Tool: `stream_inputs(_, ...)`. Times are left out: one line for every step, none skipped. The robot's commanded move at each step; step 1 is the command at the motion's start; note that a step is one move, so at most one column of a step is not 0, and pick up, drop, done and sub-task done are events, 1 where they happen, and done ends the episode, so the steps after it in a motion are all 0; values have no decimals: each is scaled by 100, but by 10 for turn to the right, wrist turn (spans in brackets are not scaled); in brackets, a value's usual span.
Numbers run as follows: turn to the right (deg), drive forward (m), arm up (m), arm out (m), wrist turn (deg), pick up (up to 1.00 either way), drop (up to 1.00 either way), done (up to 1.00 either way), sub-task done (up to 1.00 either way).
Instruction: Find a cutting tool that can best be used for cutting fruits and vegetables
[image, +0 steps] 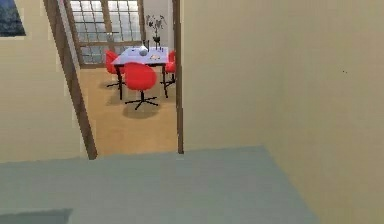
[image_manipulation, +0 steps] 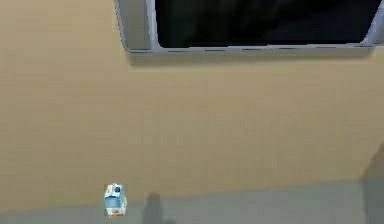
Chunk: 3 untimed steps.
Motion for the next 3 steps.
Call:
stream_inputs(-210,0,0,0,0,0,0,0,0)
stream_inputs(0,100,0,0,0,0,0,0,0)
stream_inputs(0,70,0,0,0,0,0,0,0)
